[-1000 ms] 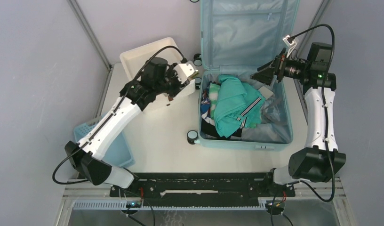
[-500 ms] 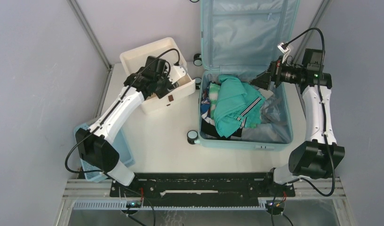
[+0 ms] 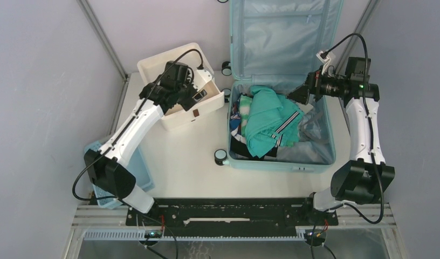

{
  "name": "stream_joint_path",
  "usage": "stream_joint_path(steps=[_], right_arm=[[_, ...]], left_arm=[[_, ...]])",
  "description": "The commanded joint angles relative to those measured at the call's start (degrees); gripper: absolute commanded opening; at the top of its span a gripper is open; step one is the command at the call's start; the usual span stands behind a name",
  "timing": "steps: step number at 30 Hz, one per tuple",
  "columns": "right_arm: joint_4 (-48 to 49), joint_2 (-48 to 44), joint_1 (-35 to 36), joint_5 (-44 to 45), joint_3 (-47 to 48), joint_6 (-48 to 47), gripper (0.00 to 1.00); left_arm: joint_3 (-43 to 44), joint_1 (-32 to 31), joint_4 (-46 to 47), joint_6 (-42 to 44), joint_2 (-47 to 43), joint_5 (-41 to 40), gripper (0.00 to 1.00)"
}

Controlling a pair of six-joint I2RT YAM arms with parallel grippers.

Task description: Open, take out, and arrange the luggage

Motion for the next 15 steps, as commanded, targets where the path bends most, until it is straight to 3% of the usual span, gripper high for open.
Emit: stream_joint_path(steps=[1, 5, 7, 12, 15], right_arm=[[0.04, 0.18, -0.78, 5.57, -0.93, -5.90, 1.00], [1.71, 1.08, -2.47, 7.52, -2.29, -6.58, 1.00], [1.85, 1.56, -3.08, 7.88, -2.35, -6.64, 1.00], [1.86, 2.36, -3.40, 9.03, -3.34, -7.74, 1.00], [1.85, 2.90, -3.33, 9.58, -3.73, -8.25, 1.00]], left_arm=[[3.71, 0.14, 4.31, -8.88, -6.01, 6.85, 0.75], [0.34, 0.14, 7.91, -16.54, -9.55, 15.96, 0.72], [-3.99, 0.09, 11.33, -20.26, -12.08, 20.35, 0.65], [-13.90, -2.48, 16.88, -24.04, -15.79, 24.24, 0.30], [-16.81, -4.59, 16.05, -22.89, -15.27, 21.74, 0.20]])
